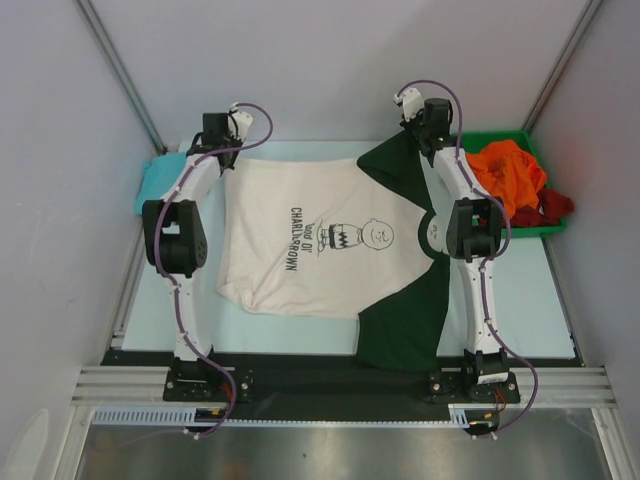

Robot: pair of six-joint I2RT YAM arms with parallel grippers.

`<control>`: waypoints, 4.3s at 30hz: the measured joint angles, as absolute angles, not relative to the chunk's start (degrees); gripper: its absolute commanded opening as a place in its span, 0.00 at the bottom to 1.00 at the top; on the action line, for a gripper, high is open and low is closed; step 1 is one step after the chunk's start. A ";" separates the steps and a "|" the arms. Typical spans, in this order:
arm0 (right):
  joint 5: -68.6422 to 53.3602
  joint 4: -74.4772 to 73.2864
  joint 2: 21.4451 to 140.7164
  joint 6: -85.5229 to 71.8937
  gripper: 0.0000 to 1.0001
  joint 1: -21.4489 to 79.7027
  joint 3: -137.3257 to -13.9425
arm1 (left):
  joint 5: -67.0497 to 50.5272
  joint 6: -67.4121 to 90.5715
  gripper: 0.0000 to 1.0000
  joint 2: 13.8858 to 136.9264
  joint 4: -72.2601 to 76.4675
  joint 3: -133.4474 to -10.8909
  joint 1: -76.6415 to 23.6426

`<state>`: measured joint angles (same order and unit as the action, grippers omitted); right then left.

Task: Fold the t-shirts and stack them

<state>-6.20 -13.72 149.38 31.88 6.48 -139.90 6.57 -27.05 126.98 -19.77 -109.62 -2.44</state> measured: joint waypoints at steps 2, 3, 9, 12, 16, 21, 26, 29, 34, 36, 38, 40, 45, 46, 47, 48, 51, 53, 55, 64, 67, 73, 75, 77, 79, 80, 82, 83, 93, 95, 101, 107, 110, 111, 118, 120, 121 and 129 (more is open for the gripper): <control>-6.15 -12.45 149.77 31.66 0.00 6.52 -140.90 | 7.25 -27.07 0.00 127.00 -18.96 -109.62 -2.28; -6.15 -11.90 150.17 31.68 0.00 6.59 -141.49 | 7.42 -27.07 0.00 127.02 -18.57 -109.62 -2.22; -5.91 -8.23 152.77 32.53 0.00 7.03 -143.06 | 8.80 -27.55 0.00 127.98 -16.84 -109.75 -2.28; -5.61 -8.23 153.69 33.08 0.00 7.31 -143.06 | 9.23 -27.55 0.00 128.62 -16.78 -109.75 -2.48; -5.28 -7.64 153.84 33.28 0.00 7.62 -142.19 | 10.04 -27.55 0.00 129.10 -16.62 -109.75 -2.68; -4.78 -7.14 153.84 33.26 0.00 7.66 -141.47 | 10.63 -27.55 0.00 129.69 -15.38 -109.75 -2.70; -4.12 -6.63 153.84 33.01 0.01 7.66 -141.43 | 11.09 -27.55 0.00 130.43 -14.90 -109.75 -2.87; -3.29 -5.98 153.86 32.29 0.42 7.66 -141.43 | 11.46 -27.55 0.00 131.13 -14.55 -110.17 -3.03; -0.60 -4.45 153.67 29.93 0.72 7.44 -141.38 | 11.86 -27.49 0.00 131.72 -14.41 -110.43 -3.55; -0.51 -4.71 152.83 28.91 0.73 7.11 -140.29 | 11.88 -27.49 0.00 131.83 -14.44 -110.76 -3.86; -2.24 -5.82 150.78 27.68 0.71 6.52 -137.67 | 11.90 -27.46 0.00 131.85 -14.44 -111.11 -4.23; -5.58 -9.15 147.81 26.68 0.69 5.65 -134.80 | 11.90 -27.42 0.00 131.85 -14.44 -111.48 -4.62; -14.15 -17.74 141.99 26.52 0.67 4.25 -130.76 | 11.90 -27.03 0.00 131.85 -14.41 -112.16 -5.37; -15.44 -19.00 141.47 26.50 0.67 4.23 -130.61 | 11.90 -27.03 0.00 131.85 -14.44 -112.18 -5.41; -16.73 -20.08 141.18 26.48 0.68 4.27 -130.50 | 11.90 -27.03 0.01 131.85 -14.44 -112.20 -5.48; -17.67 -20.82 141.16 26.44 0.68 4.38 -130.50 | 11.90 -27.03 0.00 131.85 -14.44 -112.20 -5.52; -20.49 -23.83 141.21 26.41 0.69 4.97 -130.13 | 11.90 -27.03 0.00 131.85 -14.46 -112.20 -5.63; -21.61 -25.26 141.58 26.46 0.69 5.50 -130.13 | 11.90 -27.03 0.00 131.85 -14.48 -112.20 -5.67; -22.04 -25.61 142.15 26.48 0.70 6.00 -130.19 | 11.94 -27.03 0.00 131.85 -14.48 -112.20 -5.67; -21.56 -25.93 148.66 26.44 0.69 7.27 -133.47 | 13.47 -27.07 0.00 131.70 -14.44 -110.69 -5.61; -21.02 -25.87 150.12 26.33 0.65 7.22 -134.63 | 13.78 -27.09 0.00 131.68 -14.57 -110.06 -5.52; -20.34 -25.34 150.71 25.91 0.27 7.11 -135.22 | 14.39 -27.11 0.00 131.68 -14.57 -109.95 -5.45; -19.86 -24.86 150.71 25.98 0.13 7.11 -135.46 | 14.48 -27.11 0.01 131.68 -14.57 -109.95 -5.45; -19.29 -24.36 150.71 26.02 0.03 7.14 -135.59 | 14.57 -27.16 0.00 131.68 -14.57 -109.95 -5.45; -18.65 -24.01 150.71 26.28 0.00 7.14 -135.59 | 14.76 -27.31 0.00 131.68 -14.57 -109.95 -5.45; -18.35 -23.88 150.71 26.65 0.00 7.25 -135.59 | 14.83 -27.35 0.01 131.68 -14.55 -109.95 -5.45; -17.80 -23.57 150.65 27.49 0.00 7.68 -135.59 | 14.87 -27.49 0.00 131.68 -14.55 -109.95 -5.45; -17.54 -23.46 150.58 27.97 0.00 7.79 -135.59 | 14.90 -27.49 0.00 131.68 -14.55 -109.95 -5.45; -12.47 -18.24 144.86 34.00 0.25 10.98 -131.39 | 15.40 -27.49 0.00 131.68 -14.20 -109.95 -5.10; -12.45 -18.17 144.73 34.06 0.26 11.49 -132.57 | 15.38 -27.46 0.00 131.68 -14.20 -109.95 -4.97; -14.44 -17.19 144.79 28.38 0.39 12.69 -139.17 | 15.33 -27.44 0.00 131.68 -14.22 -109.95 -4.86; -13.98 -14.92 144.86 25.96 0.58 12.71 -140.00 | 15.31 -27.40 0.00 131.68 -14.24 -109.95 -4.86; -14.00 -14.74 144.86 23.29 0.57 11.44 -140.00 | 15.31 -27.40 0.01 131.68 -14.24 -109.95 -4.86; -14.26 -14.72 144.86 22.06 0.56 10.61 -140.00 | 15.31 -27.42 0.01 131.68 -14.24 -109.95 -4.86; -16.67 -14.13 146.91 14.26 0.56 3.31 -140.00 | 15.22 -27.42 0.00 131.63 -14.28 -109.86 -4.86; -17.04 -14.15 148.35 12.36 0.56 1.52 -139.92 | 15.05 -27.42 0.00 131.33 -14.46 -109.27 -4.86; -17.12 -14.20 148.81 11.60 0.56 1.06 -139.85 | 14.98 -27.42 0.00 131.22 -14.50 -108.97 -4.86; -19.09 -13.85 152.40 5.58 0.57 1.45 -139.70 | 14.92 -27.44 0.00 130.08 -15.03 -105.95 -5.26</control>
<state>-19.09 -13.85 152.40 5.58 1.45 -139.70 14.92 -27.44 130.08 -15.03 -105.95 -5.26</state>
